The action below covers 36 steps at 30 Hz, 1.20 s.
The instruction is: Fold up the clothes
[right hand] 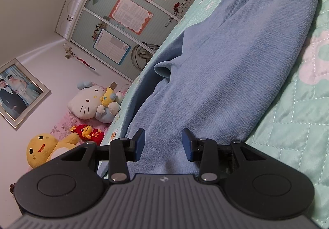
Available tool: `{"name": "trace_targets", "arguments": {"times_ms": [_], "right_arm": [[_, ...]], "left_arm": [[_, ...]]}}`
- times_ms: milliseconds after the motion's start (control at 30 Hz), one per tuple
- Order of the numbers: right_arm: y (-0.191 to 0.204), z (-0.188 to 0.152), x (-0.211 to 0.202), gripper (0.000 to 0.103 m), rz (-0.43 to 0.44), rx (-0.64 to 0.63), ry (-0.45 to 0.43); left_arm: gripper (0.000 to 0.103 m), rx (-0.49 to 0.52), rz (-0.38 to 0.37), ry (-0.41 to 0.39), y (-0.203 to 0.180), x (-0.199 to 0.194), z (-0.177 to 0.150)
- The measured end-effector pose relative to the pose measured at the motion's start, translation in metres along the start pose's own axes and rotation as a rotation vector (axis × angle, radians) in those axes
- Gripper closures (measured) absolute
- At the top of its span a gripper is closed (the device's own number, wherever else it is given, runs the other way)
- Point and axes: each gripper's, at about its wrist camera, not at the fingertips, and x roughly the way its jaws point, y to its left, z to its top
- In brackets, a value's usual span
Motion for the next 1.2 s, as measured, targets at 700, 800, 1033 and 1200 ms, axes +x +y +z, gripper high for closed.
{"name": "trace_targets", "arguments": {"times_ms": [700, 800, 1033, 1200], "right_arm": [[0.133, -0.035, 0.052, 0.049, -0.036, -0.69, 0.338], [0.138, -0.044, 0.101, 0.062, -0.087, -0.781, 0.48], [0.142, -0.04, 0.149, 0.071, -0.129, -0.796, 0.461], [0.161, -0.052, 0.119, 0.071, -0.003, -0.736, 0.431]], "left_arm": [[0.103, 0.02, 0.05, 0.066, -0.002, 0.05, 0.012], [0.103, 0.016, 0.091, 0.064, 0.003, 0.05, 0.012], [0.103, -0.035, 0.11, 0.008, 0.008, 0.02, 0.016], [0.1, 0.063, -0.088, -0.052, -0.03, -0.018, 0.012]]}}
